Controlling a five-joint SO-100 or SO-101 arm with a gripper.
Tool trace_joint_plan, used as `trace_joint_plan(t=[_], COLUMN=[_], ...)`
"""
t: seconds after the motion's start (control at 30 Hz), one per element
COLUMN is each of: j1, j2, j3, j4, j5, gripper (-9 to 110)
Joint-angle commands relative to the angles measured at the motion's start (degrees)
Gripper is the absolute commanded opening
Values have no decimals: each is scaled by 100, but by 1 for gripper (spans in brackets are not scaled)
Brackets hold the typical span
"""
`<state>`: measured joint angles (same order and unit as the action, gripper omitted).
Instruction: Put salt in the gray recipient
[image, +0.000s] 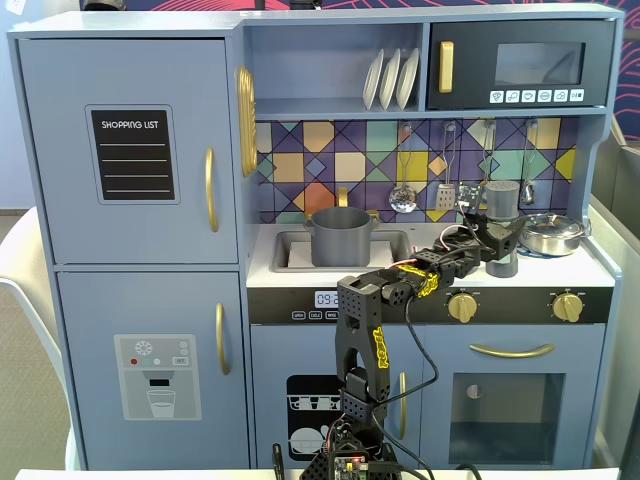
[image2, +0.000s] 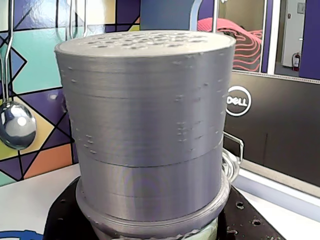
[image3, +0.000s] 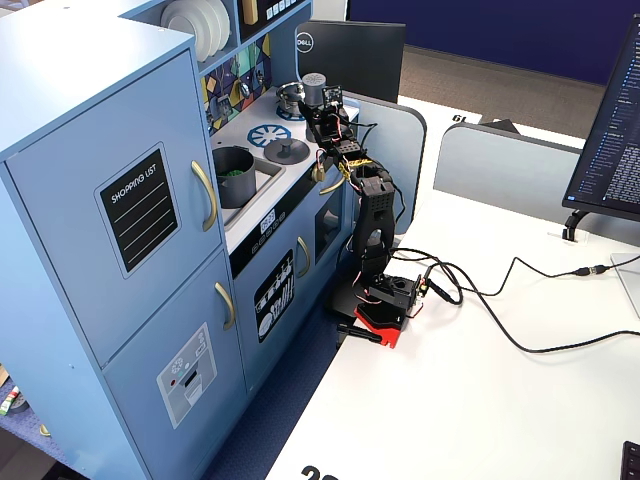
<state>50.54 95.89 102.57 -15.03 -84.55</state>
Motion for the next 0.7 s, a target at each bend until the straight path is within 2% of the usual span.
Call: trace_joint_plan(t=[0.0, 0.07, 0.17, 0.3, 0.4, 0.47, 0.6, 0.63, 0.67], j1=[149, 185, 220, 255, 369, 448, -79, -431, -940], j2=[79, 97, 158, 606, 1644, 2795, 5563, 6117, 6592], j3=[-35, -35, -26, 132, 729, 1362, 2004, 2013, 2013], j4=[-176, -281, -325, 9, 624, 1380, 4843, 5871, 6812], j5=[352, 606, 633, 413, 211, 70, -70, -308, -466], gripper=[18, 42, 66, 68, 57, 43, 5, 0, 0])
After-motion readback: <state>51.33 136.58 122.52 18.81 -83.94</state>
